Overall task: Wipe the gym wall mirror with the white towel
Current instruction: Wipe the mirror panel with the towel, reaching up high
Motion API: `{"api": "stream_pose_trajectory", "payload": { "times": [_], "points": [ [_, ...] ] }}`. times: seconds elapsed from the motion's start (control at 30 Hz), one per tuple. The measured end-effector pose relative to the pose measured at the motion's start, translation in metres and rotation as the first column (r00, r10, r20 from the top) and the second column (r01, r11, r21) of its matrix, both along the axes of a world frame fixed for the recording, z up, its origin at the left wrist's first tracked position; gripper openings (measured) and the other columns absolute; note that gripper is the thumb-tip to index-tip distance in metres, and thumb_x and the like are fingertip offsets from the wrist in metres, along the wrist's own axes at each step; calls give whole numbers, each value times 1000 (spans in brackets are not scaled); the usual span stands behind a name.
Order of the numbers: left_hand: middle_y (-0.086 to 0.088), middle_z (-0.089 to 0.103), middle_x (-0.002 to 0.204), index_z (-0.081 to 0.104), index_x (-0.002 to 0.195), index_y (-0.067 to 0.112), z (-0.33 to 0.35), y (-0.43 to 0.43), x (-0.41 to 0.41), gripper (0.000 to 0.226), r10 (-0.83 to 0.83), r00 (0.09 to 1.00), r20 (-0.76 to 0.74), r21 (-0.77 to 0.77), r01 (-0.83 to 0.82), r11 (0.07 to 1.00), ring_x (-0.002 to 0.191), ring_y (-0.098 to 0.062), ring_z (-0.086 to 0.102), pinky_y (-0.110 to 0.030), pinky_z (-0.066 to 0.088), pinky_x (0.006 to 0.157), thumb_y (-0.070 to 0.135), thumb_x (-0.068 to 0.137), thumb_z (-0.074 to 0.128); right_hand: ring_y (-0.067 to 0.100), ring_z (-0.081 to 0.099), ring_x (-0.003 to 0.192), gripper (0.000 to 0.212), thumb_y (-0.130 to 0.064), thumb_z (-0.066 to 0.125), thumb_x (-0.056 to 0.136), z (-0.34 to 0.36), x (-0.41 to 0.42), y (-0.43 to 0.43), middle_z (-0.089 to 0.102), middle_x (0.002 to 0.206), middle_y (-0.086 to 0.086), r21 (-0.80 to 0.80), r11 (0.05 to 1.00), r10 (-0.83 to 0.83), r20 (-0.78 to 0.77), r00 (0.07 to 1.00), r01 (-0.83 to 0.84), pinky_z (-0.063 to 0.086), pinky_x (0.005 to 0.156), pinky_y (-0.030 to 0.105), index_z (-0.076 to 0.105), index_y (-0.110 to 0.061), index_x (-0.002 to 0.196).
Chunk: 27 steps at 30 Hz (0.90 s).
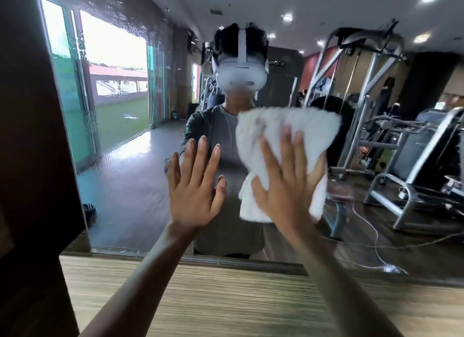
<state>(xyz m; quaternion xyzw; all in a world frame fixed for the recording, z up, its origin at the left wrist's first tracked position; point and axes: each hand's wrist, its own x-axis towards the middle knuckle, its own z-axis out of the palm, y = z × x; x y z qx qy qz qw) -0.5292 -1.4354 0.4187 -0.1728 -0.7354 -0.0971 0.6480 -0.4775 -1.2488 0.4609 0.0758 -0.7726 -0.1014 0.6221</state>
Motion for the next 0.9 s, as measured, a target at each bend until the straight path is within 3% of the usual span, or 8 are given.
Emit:
{"api": "stream_pose_trajectory", "payload": {
  "times": [0.07, 0.13, 0.27, 0.4, 0.53, 0.67, 0.77, 0.9],
  "points": [
    [-16, 28, 161, 41, 152, 10, 0, -1, -1, 58, 0, 1000, 6, -6, 0, 1000, 149, -36, 27, -54, 13, 122, 36, 100, 41, 29, 20, 151, 78, -49, 55, 86, -38, 4, 19, 24, 164, 9, 222, 975, -31, 51, 998, 18, 13, 116, 63, 27, -28, 156],
    [-16, 29, 161, 41, 152, 10, 0, 0, 0, 57, -1, 1000, 8, 5, 1, 1000, 150, -36, 27, -54, 13, 122, 35, 100, 43, 25, 20, 151, 77, -47, 56, 84, -56, 11, 51, 22, 165, 4, 290, 957, -43, 78, 996, 19, 13, 116, 62, 30, -31, 154],
    [-18, 36, 157, 46, 149, 9, 3, 4, 1, 57, -2, 1000, 0, 52, 2, 999, 149, -35, 28, -55, 17, 121, 32, 96, 48, 25, 14, 153, 73, -43, 52, 83, 2, 17, 83, 22, 164, 6, -5, 999, -36, 36, 999, 36, 10, 116, 59, 33, -25, 151],
    [-17, 43, 149, 52, 140, 14, 17, 14, 10, 53, -82, 995, 56, 186, 70, 980, 142, -34, 32, -54, 18, 116, 36, 92, 51, 32, 19, 151, 71, -47, 49, 90, 88, 4, 29, 25, 163, 14, -256, 967, -16, -64, 998, -1, 6, 117, 61, 31, -24, 155],
    [-14, 38, 145, 51, 137, 16, 58, 5, 9, 51, -113, 993, 40, 216, 102, 971, 137, -34, 34, -50, 24, 108, 35, 90, 50, 31, 19, 152, 74, -47, 47, 87, 74, 0, -6, 22, 165, 11, 28, 999, -28, 6, 1000, 28, 14, 116, 63, 31, -24, 156],
    [-20, 25, 162, 40, 151, 14, 100, -15, -4, 59, -25, 1000, 12, 137, 23, 990, 152, -31, 18, -44, 7, 119, 35, 96, 41, 25, 18, 153, 74, -43, 53, 81, 34, 6, 40, 26, 163, 5, 391, 920, -27, 73, 997, -3, 14, 116, 62, 37, -31, 152],
    [-21, 23, 163, 29, 156, 14, 99, -17, -7, 61, 58, 998, -34, 47, -57, 997, 153, -35, 17, -47, 5, 123, 35, 100, 40, 25, 20, 151, 75, -43, 52, 77, 60, 11, 79, 28, 162, 4, 181, 983, -40, 22, 999, 35, 18, 114, 57, 38, -29, 149],
    [-21, 27, 162, 34, 155, 13, 97, -17, -7, 59, 69, 997, -46, 49, -67, 997, 152, -35, 21, -52, 11, 122, 35, 100, 39, 27, 12, 153, 72, -50, 41, 89, 143, 5, 46, 16, 167, 6, -195, 981, -28, -45, 999, 19, -1, 117, 56, 30, -28, 156]
  ]
}}
